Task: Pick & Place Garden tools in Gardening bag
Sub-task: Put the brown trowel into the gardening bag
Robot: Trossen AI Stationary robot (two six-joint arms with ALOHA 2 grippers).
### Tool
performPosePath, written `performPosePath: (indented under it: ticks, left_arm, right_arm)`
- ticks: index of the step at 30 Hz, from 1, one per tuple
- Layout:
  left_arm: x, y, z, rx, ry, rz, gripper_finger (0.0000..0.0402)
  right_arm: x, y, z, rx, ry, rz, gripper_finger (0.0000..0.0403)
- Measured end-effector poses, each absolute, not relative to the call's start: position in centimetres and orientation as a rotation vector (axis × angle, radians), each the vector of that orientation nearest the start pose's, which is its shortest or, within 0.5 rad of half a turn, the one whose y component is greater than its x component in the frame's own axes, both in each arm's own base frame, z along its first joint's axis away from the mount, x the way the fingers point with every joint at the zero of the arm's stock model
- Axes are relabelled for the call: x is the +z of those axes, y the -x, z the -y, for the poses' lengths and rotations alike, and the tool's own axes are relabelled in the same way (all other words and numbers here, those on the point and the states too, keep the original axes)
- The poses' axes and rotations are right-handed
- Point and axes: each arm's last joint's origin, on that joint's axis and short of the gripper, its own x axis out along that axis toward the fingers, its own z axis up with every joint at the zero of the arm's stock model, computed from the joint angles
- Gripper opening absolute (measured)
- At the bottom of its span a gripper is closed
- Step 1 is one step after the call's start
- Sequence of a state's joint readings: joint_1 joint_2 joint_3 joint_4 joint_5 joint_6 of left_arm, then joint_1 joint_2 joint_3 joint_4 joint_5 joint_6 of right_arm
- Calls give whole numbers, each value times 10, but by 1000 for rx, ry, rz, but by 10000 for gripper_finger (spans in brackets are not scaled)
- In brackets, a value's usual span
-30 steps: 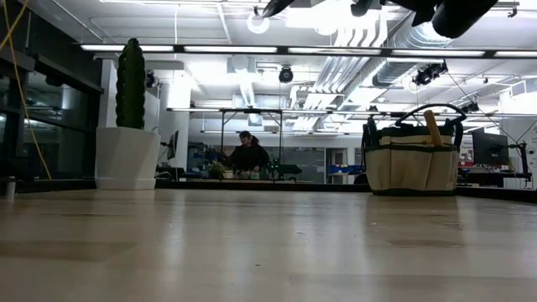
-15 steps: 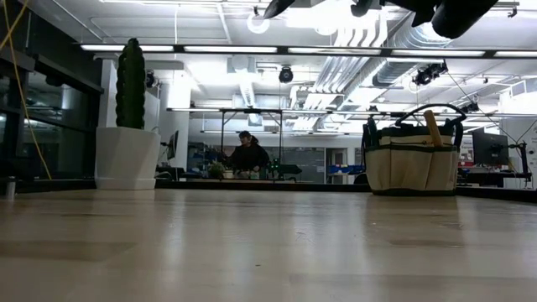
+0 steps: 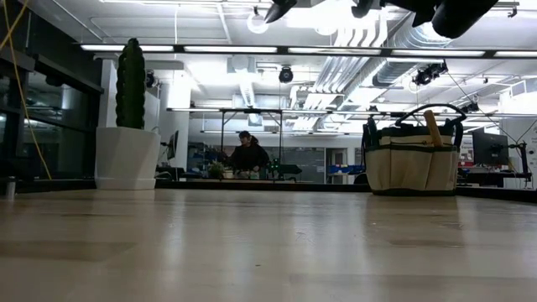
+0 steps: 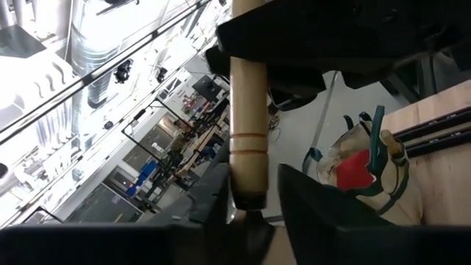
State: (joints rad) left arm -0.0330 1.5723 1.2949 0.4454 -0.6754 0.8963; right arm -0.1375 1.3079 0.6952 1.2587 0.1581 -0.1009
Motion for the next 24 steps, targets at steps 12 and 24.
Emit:
performPosePath:
  ticks: [12, 24]
  left_arm:
    - [361, -362, -7, 655, -870, -292, 141]
    - [365, -323, -6, 379, -649, -415, 143]
  right_arm:
    - [334, -246, 41, -395, 105, 547, 62]
    - [348, -201, 37, -483, 125, 300, 62]
